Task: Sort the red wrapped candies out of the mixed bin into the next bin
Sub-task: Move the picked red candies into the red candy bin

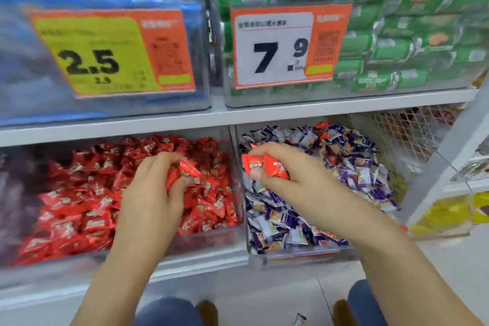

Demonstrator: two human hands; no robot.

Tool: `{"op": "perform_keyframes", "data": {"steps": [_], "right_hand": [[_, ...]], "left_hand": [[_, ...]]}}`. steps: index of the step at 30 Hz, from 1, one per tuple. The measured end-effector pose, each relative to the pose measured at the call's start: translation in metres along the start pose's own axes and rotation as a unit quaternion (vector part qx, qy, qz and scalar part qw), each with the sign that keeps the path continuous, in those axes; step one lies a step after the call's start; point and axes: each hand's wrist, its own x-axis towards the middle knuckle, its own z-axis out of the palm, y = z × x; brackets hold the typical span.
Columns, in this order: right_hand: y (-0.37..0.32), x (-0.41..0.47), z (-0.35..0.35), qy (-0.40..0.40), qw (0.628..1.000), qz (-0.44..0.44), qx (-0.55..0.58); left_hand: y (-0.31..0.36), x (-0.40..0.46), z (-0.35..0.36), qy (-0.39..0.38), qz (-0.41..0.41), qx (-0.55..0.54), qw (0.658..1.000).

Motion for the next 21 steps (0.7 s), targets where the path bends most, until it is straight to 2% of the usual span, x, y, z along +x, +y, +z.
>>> {"op": "perform_keyframes", "data": {"steps": [4,7,9,11,15,18,21], "right_hand": [[-0.035,0.031,0.057,-0.009,0.997,-0.075,-0.010],[-0.046,0.068,0.092,-0.034,0.995,-0.082,-0.048],[-0.046,0.082,0.102,-0.080,0.981,-0.085,-0.158],[-0.044,0.078,0.093,-0.079,0.964,-0.091,-0.236],[-0.027,0.034,0.047,-0.014,0.986,-0.089,-0.139],[0.006,-0.006,0.006,0.057,0.988,-0.040,-0.137],[0.042,-0.043,-0.033,0.172,0.975,0.022,-0.140]], "left_hand": [[-0.041,0.012,-0.019,-0.003,-0.086,0.013,0.996],[-0.057,0.021,-0.026,0.000,-0.112,0.015,0.994],[-0.064,0.026,-0.030,-0.005,-0.111,0.012,0.994],[-0.070,0.028,-0.036,-0.014,-0.113,0.026,0.993],[-0.070,0.026,-0.039,0.017,-0.092,0.033,0.995],[-0.057,0.025,-0.028,0.006,-0.062,0.020,0.998],[-0.032,0.020,-0.007,-0.016,-0.011,0.007,1.000]]}}
